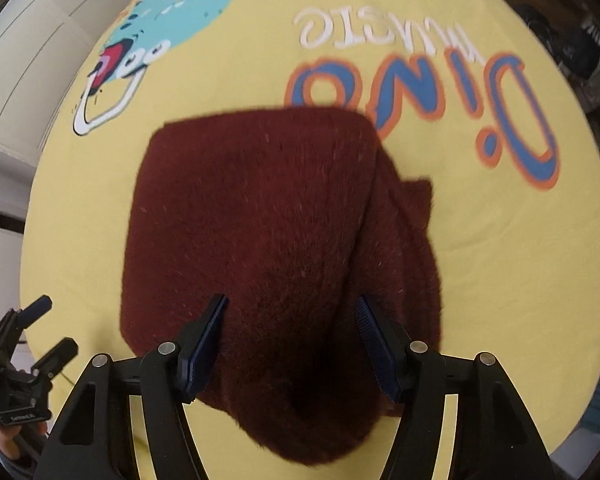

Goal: Fold small clothes

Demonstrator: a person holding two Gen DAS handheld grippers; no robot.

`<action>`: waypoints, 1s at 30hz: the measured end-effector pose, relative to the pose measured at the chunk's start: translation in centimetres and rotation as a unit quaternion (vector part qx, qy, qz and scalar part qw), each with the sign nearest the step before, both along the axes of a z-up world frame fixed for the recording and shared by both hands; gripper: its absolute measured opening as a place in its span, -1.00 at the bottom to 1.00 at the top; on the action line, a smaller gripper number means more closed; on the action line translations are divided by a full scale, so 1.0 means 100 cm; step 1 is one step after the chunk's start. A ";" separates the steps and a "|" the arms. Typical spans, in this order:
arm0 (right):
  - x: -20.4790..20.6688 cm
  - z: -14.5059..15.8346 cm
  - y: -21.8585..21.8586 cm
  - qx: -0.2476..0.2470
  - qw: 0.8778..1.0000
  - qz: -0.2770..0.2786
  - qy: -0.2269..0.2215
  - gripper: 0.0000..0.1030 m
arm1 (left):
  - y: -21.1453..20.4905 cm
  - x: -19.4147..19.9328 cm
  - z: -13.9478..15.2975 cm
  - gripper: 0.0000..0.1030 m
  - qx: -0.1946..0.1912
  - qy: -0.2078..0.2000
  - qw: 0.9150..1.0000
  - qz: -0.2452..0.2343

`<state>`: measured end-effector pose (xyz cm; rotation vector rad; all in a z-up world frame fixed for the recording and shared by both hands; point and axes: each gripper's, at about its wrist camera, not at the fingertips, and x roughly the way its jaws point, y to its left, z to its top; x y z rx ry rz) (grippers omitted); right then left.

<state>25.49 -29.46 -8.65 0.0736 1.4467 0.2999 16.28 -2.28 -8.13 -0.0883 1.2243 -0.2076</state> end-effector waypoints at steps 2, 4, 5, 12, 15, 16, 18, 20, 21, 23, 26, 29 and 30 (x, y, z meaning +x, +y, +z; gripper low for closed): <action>-0.004 -0.010 0.000 -0.003 1.000 0.003 0.010 -0.14 | 0.000 -0.001 -0.001 0.89 -0.004 0.003 1.000 -0.002; -0.008 -0.016 -0.006 0.026 0.999 -0.008 0.021 -0.56 | -0.002 -0.004 -0.002 0.89 -0.002 0.001 1.000 -0.005; -0.010 -0.014 -0.012 0.035 0.999 -0.017 0.015 -0.59 | -0.003 -0.005 -0.001 0.89 -0.001 -0.002 1.000 -0.007; -0.033 0.017 -0.049 0.054 0.996 -0.054 -0.046 -0.66 | -0.011 -0.006 -0.007 0.89 -0.001 0.001 1.000 -0.012; -0.050 0.029 -0.062 0.055 0.994 -0.063 -0.071 -0.66 | -0.015 -0.005 -0.007 0.89 0.000 0.002 1.000 -0.018; -0.057 0.030 -0.068 0.058 0.993 -0.067 -0.076 -0.67 | -0.017 -0.005 -0.007 0.89 0.001 0.002 1.000 -0.020; -0.067 0.024 -0.075 0.054 0.993 -0.071 -0.073 -0.66 | -0.021 -0.005 -0.008 0.89 0.001 0.003 1.000 -0.022; -0.073 0.008 -0.076 0.031 0.995 -0.073 -0.060 -0.66 | -0.025 -0.004 -0.010 0.89 -0.002 0.006 1.000 -0.023; -0.075 -0.002 -0.078 0.022 0.995 -0.076 -0.054 -0.66 | -0.027 -0.005 -0.010 0.89 -0.003 0.006 1.000 -0.025; -0.077 -0.022 -0.080 0.015 0.995 -0.090 -0.043 -0.61 | -0.029 -0.005 -0.011 0.89 0.001 0.009 1.000 -0.030; -0.079 -0.034 -0.084 0.018 0.993 -0.110 -0.043 -0.30 | -0.032 -0.006 -0.014 0.89 0.012 0.011 0.999 -0.034; -0.080 -0.030 -0.087 0.015 0.991 -0.118 -0.052 0.02 | -0.030 -0.003 -0.019 0.89 0.007 0.016 1.000 -0.021; -0.080 -0.028 -0.086 0.010 0.992 -0.117 -0.051 0.09 | -0.030 -0.003 -0.020 0.89 0.001 0.020 1.000 -0.015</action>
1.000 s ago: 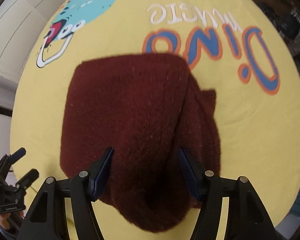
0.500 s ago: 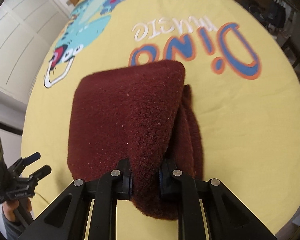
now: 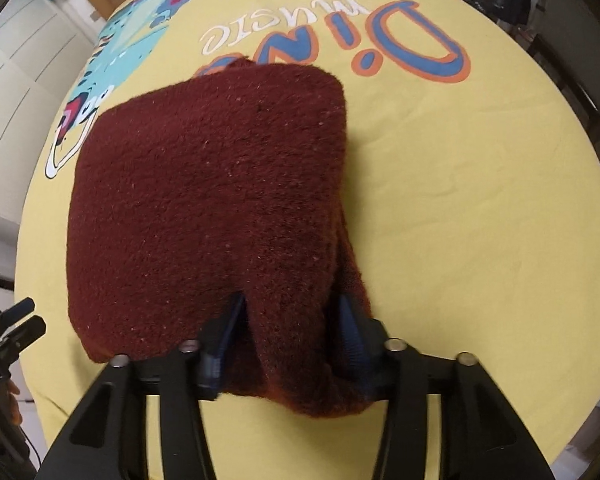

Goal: Fold small clothes

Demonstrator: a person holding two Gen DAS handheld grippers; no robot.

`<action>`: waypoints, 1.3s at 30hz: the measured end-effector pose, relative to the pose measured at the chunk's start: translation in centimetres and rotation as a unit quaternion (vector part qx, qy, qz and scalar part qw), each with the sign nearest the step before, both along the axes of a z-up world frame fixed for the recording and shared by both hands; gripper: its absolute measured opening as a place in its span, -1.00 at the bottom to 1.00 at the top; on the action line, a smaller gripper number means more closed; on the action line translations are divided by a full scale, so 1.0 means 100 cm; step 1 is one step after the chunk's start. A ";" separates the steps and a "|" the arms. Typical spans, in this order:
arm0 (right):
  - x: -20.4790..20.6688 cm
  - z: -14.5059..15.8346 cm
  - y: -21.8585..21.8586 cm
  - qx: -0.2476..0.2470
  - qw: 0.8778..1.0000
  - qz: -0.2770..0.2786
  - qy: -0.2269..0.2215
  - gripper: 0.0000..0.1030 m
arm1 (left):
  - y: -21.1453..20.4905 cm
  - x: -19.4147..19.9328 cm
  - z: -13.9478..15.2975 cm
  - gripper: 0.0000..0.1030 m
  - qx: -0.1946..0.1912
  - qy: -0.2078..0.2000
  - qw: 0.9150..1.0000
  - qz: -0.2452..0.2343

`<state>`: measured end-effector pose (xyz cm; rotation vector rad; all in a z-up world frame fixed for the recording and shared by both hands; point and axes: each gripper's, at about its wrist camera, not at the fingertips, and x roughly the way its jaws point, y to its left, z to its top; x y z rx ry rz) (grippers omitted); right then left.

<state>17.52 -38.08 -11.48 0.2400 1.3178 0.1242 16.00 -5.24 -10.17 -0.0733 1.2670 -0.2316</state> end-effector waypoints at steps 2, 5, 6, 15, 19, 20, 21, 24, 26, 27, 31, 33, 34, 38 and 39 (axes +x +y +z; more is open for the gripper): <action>0.001 0.002 0.001 -0.036 0.999 0.002 0.002 0.56 | -0.001 0.001 -0.004 0.89 -0.013 0.008 1.000 0.003; 0.001 0.004 0.001 -0.046 0.999 0.007 -0.001 0.57 | -0.009 0.006 -0.007 0.89 -0.016 0.014 1.000 -0.001; 0.000 0.004 0.000 -0.044 0.999 0.005 0.002 0.57 | -0.012 0.009 -0.006 0.89 -0.015 0.015 1.000 -0.003; -0.002 0.025 -0.004 -0.052 0.999 0.005 -0.016 0.63 | -0.045 0.061 0.006 0.89 -0.043 0.028 0.999 -0.001; 0.011 0.040 0.001 -0.045 0.998 0.012 -0.035 0.65 | -0.065 0.081 -0.004 0.89 -0.037 0.048 0.998 -0.009; 0.016 0.039 0.002 -0.040 0.999 0.014 -0.031 0.66 | -0.070 0.084 -0.007 0.89 -0.034 0.050 0.998 -0.010; 0.023 0.035 0.005 -0.035 0.999 0.020 -0.026 0.66 | -0.073 0.086 -0.011 0.89 -0.034 0.054 0.998 -0.010; 0.035 0.020 0.013 -0.025 0.999 0.028 -0.021 0.67 | -0.077 0.090 -0.025 0.89 -0.045 0.074 0.996 -0.006; 0.040 0.005 0.016 -0.018 0.999 0.034 -0.010 0.67 | -0.078 0.090 -0.034 0.89 -0.052 0.084 0.995 -0.003; 0.042 -0.006 0.017 -0.009 0.999 0.036 0.000 0.67 | -0.079 0.090 -0.038 0.89 -0.049 0.087 0.995 -0.002; 0.044 -0.031 0.011 0.025 0.999 0.023 0.010 0.98 | -0.079 0.085 -0.052 0.93 -0.048 0.084 0.995 -0.009; 0.045 -0.041 0.009 0.034 0.999 0.027 0.013 0.99 | -0.079 0.083 -0.062 0.94 -0.058 0.090 0.994 -0.012; 0.046 -0.047 0.007 0.044 0.998 0.030 0.016 0.99 | -0.079 0.082 -0.065 0.94 -0.064 0.090 0.994 -0.014; 0.048 -0.061 0.000 0.090 0.995 0.021 0.029 0.99 | -0.077 0.079 -0.069 0.95 -0.068 0.075 0.995 -0.020; 0.048 -0.064 0.000 0.097 0.995 0.019 0.033 0.98 | -0.076 0.079 -0.070 0.95 -0.068 0.073 0.995 -0.022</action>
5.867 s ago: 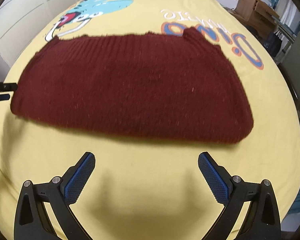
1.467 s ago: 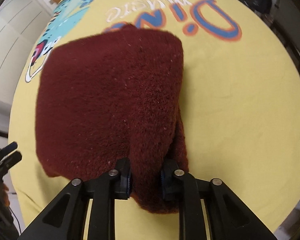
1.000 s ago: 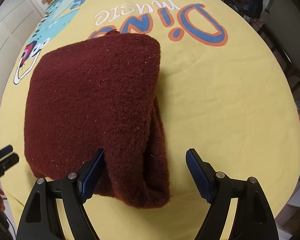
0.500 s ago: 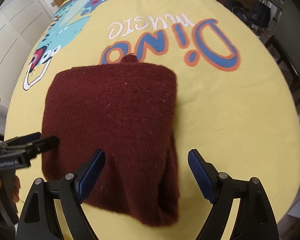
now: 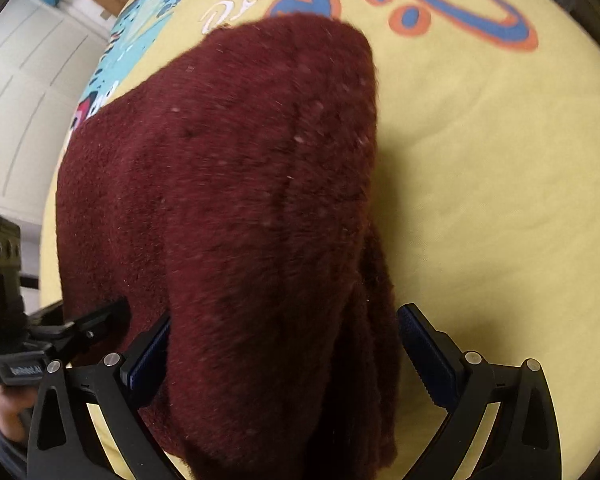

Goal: Fold small clothes

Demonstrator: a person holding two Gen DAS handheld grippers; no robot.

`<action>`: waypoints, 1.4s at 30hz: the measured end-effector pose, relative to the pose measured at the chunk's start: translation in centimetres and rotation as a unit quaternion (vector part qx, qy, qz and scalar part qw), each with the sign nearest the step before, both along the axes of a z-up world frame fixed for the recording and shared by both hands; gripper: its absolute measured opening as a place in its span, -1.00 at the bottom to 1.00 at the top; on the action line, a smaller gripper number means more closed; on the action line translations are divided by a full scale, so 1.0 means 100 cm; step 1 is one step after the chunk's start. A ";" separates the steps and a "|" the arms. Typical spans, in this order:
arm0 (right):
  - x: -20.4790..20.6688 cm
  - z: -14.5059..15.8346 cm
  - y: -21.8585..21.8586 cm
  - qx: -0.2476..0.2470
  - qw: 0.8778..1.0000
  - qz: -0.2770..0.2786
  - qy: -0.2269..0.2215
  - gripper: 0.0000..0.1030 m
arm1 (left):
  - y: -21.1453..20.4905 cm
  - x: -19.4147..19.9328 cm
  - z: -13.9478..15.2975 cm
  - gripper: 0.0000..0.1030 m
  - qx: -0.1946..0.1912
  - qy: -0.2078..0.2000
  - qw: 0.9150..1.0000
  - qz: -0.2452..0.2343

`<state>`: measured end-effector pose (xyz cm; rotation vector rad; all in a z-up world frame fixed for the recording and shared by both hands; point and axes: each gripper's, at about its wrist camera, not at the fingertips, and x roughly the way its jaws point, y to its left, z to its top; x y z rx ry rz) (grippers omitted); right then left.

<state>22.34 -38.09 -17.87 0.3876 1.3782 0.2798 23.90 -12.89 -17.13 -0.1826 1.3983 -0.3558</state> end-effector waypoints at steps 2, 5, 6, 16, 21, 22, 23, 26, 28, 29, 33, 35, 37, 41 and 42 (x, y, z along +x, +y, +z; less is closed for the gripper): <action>0.002 -0.004 0.000 0.011 1.000 0.000 0.006 0.98 | 0.000 0.000 0.000 0.91 0.000 -0.005 1.000 -0.003; 0.002 -0.004 0.002 0.026 1.000 0.001 0.004 0.71 | 0.001 -0.003 0.003 0.74 -0.003 -0.013 1.000 -0.009; 0.002 -0.003 0.003 0.036 0.999 0.001 0.004 0.58 | 0.000 -0.004 0.003 0.67 -0.004 -0.015 1.000 -0.013; -0.010 0.036 0.015 0.033 0.999 0.001 -0.030 -0.15 | 0.006 -0.016 0.041 -0.11 -0.021 -0.049 0.996 -0.069; -0.016 0.087 0.032 0.036 0.997 0.016 -0.072 -0.17 | 0.030 -0.021 0.084 -0.12 -0.038 -0.083 0.993 -0.077; -0.017 0.097 0.038 0.037 0.996 0.020 -0.080 -0.16 | 0.039 -0.023 0.091 -0.12 -0.040 -0.089 0.992 -0.076; -0.018 0.105 0.043 0.038 0.995 0.024 -0.088 -0.16 | 0.050 -0.024 0.099 -0.12 -0.040 -0.097 0.992 -0.074; -0.021 0.123 0.067 0.037 0.993 0.039 -0.105 -0.16 | 0.077 -0.031 0.110 -0.12 -0.035 -0.109 0.991 -0.063; -0.020 0.127 0.088 0.039 0.992 0.047 -0.109 -0.16 | 0.095 -0.037 0.111 -0.12 -0.031 -0.111 0.992 -0.053; -0.020 0.126 0.095 0.041 0.992 0.051 -0.108 -0.16 | 0.101 -0.040 0.109 -0.12 -0.028 -0.111 0.992 -0.049; -0.017 0.109 0.123 0.041 0.993 0.064 -0.092 -0.16 | 0.131 -0.054 0.088 -0.11 -0.015 -0.100 0.994 -0.035; -0.017 0.093 0.136 0.040 0.994 0.066 -0.077 -0.15 | 0.143 -0.060 0.074 -0.11 -0.015 -0.087 0.996 -0.028; -0.018 0.073 0.146 0.033 0.995 0.068 -0.059 -0.14 | 0.151 -0.064 0.054 -0.08 -0.016 -0.068 0.997 -0.020; -0.019 0.046 0.157 0.005 0.997 0.070 -0.040 0.00 | 0.167 -0.075 0.034 0.13 -0.023 -0.058 0.998 -0.008; -0.019 0.045 0.154 0.005 0.997 0.067 -0.039 0.02 | 0.170 -0.076 0.034 0.24 -0.021 -0.057 0.998 -0.003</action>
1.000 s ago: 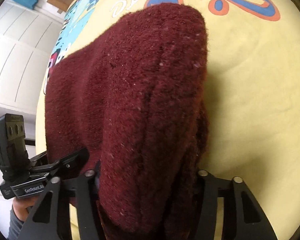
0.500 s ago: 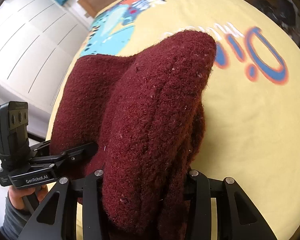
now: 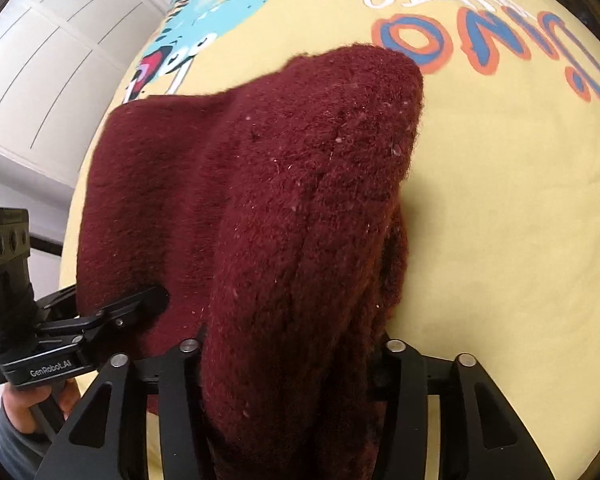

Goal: Fold small clothes

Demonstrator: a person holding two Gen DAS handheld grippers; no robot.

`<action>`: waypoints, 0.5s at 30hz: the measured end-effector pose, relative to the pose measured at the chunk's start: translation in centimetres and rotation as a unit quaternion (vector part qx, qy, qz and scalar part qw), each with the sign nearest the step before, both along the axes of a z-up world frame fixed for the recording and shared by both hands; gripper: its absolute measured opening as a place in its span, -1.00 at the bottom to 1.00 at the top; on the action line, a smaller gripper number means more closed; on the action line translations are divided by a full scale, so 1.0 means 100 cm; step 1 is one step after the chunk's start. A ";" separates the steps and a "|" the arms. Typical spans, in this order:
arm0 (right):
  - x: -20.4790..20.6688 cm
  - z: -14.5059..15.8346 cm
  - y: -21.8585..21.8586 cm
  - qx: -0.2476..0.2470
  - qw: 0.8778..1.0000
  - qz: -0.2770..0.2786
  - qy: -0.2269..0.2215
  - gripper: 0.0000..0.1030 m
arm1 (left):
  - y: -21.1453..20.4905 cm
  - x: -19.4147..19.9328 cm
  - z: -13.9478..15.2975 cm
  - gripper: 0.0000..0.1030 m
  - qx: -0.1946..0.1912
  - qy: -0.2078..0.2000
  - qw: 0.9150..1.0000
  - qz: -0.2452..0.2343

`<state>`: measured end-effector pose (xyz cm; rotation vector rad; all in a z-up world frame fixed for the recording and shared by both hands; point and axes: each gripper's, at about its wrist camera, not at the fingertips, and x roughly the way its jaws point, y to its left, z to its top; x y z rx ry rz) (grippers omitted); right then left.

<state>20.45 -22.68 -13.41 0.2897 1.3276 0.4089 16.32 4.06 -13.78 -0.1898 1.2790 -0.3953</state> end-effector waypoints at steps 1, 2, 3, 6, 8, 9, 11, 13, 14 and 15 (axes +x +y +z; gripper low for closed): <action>0.003 0.001 -0.001 0.000 1.000 0.000 0.002 0.08 | -0.004 0.009 0.000 0.30 0.000 0.004 1.000 0.004; 0.008 0.002 0.002 -0.005 1.000 0.001 0.003 0.18 | -0.002 0.008 0.001 0.32 0.001 0.010 1.000 0.010; 0.009 0.005 0.003 -0.017 1.000 0.006 0.001 0.21 | -0.006 0.013 0.003 0.37 0.005 0.013 1.000 0.015; 0.019 0.016 0.008 -0.038 0.999 0.015 -0.014 0.31 | -0.003 0.015 0.017 0.51 0.025 0.004 0.999 0.021; 0.010 0.027 0.006 -0.052 0.998 0.019 -0.028 0.42 | -0.006 0.017 0.025 0.66 0.042 -0.007 0.999 0.021; 0.008 0.032 0.007 -0.058 0.997 0.023 -0.037 0.46 | -0.007 0.011 0.031 0.83 0.053 -0.016 0.998 0.019; 0.000 0.038 0.008 -0.070 0.996 0.029 -0.052 0.56 | -0.003 0.002 0.041 0.98 0.065 -0.035 0.997 0.019; -0.007 0.048 0.007 -0.080 0.994 0.029 -0.070 0.63 | -0.004 0.001 0.045 0.98 0.072 -0.042 0.996 0.023; -0.010 0.051 0.008 -0.085 0.993 0.029 -0.079 0.68 | -0.003 -0.002 0.048 0.98 0.074 -0.047 0.996 0.026; -0.013 0.048 0.014 -0.087 0.992 0.029 -0.088 0.69 | -0.015 0.002 0.048 0.98 0.078 -0.051 0.995 0.029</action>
